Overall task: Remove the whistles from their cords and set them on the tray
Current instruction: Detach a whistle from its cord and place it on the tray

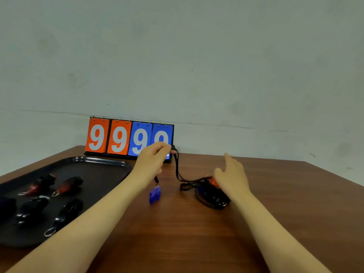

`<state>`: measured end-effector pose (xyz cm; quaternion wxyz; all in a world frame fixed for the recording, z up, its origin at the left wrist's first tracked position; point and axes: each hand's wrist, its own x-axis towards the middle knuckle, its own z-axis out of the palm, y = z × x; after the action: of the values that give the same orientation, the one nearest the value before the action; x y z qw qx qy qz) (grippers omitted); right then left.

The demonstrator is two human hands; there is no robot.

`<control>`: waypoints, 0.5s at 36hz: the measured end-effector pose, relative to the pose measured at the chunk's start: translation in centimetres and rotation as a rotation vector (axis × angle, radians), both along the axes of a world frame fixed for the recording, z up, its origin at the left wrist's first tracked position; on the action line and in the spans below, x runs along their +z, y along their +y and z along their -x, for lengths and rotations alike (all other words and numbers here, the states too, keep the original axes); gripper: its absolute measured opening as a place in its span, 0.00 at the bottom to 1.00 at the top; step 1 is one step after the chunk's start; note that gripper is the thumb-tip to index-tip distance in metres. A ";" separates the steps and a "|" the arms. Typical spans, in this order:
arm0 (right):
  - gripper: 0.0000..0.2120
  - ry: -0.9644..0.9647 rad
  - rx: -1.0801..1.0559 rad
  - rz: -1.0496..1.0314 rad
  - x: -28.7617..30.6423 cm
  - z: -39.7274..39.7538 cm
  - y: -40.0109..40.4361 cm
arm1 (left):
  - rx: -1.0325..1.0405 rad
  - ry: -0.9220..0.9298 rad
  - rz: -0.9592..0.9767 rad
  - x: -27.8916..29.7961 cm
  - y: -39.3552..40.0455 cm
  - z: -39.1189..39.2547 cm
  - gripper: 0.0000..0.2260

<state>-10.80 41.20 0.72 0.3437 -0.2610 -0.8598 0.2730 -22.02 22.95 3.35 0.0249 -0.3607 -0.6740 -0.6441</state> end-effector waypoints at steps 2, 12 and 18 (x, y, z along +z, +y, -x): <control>0.30 0.063 0.198 0.044 0.2 -0.1 -1.5 | -0.065 0.017 0.017 0.0 0.1 -0.5 0.11; 0.16 0.079 0.575 0.140 -0.6 1.2 -5.9 | -0.256 0.013 0.097 0.2 -0.1 -1.1 0.11; 0.12 0.210 0.599 0.262 -0.5 0.9 -6.5 | -0.268 0.036 0.122 0.0 -0.2 -0.8 0.11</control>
<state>-11.75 34.72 0.25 0.2983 -0.0091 -0.8159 0.4952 -21.22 22.78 3.36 -0.0711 -0.4598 -0.6572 -0.5931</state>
